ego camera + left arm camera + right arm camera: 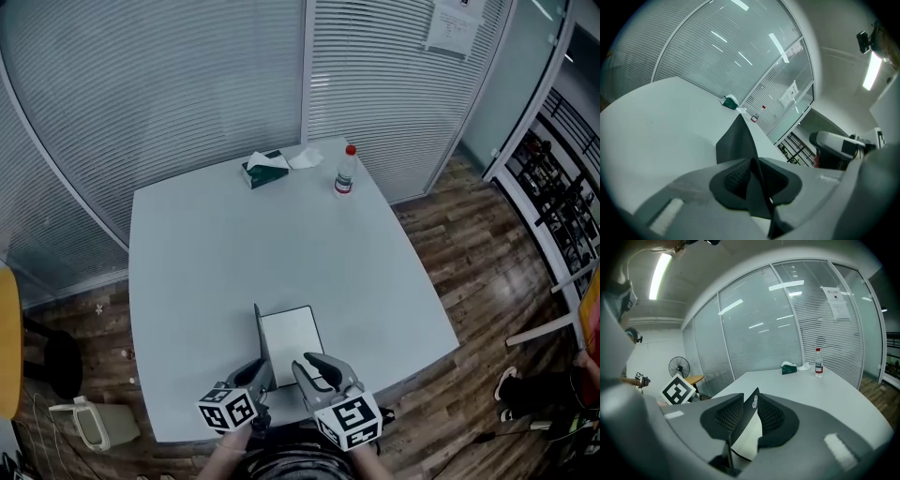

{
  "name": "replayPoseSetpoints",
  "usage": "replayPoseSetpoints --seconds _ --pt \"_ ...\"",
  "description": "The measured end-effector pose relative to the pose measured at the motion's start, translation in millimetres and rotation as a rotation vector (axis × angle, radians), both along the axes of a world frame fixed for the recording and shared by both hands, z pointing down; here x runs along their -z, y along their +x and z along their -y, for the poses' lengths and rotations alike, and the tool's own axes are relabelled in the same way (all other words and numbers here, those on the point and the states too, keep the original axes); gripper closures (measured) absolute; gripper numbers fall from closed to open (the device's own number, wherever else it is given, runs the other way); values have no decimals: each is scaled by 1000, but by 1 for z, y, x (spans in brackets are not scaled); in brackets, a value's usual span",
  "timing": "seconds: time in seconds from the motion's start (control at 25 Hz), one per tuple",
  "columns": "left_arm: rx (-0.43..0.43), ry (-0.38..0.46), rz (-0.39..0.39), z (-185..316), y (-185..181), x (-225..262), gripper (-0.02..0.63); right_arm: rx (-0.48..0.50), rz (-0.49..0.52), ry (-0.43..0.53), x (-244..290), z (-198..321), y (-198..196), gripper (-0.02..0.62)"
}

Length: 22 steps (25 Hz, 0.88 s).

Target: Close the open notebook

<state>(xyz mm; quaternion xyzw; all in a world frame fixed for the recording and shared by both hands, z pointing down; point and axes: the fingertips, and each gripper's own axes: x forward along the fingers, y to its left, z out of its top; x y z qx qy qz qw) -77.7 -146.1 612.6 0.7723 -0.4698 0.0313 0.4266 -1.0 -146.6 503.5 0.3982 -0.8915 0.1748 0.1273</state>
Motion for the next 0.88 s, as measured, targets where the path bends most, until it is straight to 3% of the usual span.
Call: replayPoseSetpoints --seconds 0.88 --pt "-57 -45 -4 14 61 -13 525 -57 4 -5 0 -3 49 505"
